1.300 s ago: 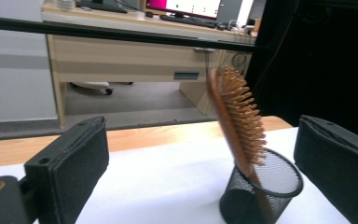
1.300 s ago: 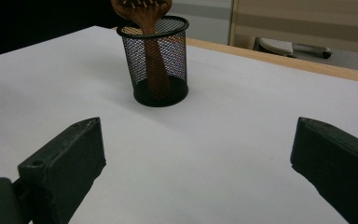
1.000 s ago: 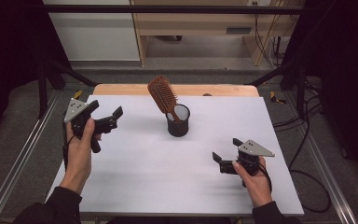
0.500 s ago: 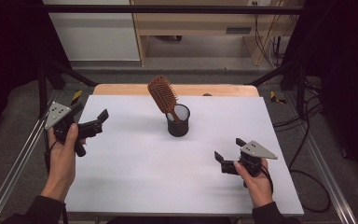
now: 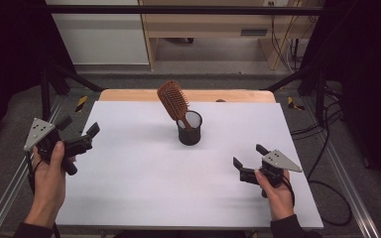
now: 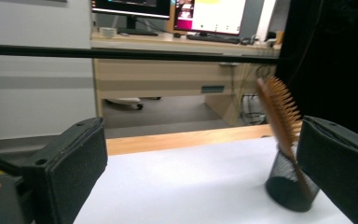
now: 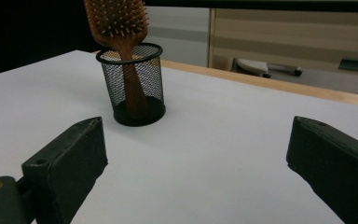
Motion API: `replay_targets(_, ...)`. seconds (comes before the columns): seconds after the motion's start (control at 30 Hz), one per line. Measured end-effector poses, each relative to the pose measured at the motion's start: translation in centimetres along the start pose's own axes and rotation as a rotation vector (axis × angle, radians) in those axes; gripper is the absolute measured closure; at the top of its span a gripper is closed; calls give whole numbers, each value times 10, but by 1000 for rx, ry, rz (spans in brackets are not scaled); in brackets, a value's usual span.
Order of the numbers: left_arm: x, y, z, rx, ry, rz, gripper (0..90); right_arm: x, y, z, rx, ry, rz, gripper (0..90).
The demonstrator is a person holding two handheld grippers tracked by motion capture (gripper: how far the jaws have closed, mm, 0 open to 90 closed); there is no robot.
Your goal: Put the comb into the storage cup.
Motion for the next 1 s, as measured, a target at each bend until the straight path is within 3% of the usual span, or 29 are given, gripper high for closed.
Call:
replay_targets(0.27,-15,18,14,-11,3,-16,24,1,-2,5,3,22,10,47)
replay_targets(0.53,-12,29,25,-31,-61,-16,23,8,0,0,42,-44,17,43)
replay_targets(0.63,-10,32,35,-55,-95,-33,23,11,2,-4,51,-41,22,42)
replay_targets(0.77,-5,38,51,-68,-90,-16,22,15,5,-8,62,-57,27,27)
replay_targets(1.0,3,42,68,-79,-63,4,23,18,14,-4,48,-37,30,28)
Point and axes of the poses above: each handheld gripper's, and its own axes: y roughly backward along the jaws, z roughly out of its underside, x roughly to its right, the point moved 8 cm from there along -y, roughly forward along the jaws, and after that the axes turned 2 degrees about x, right-handed, at the moved point
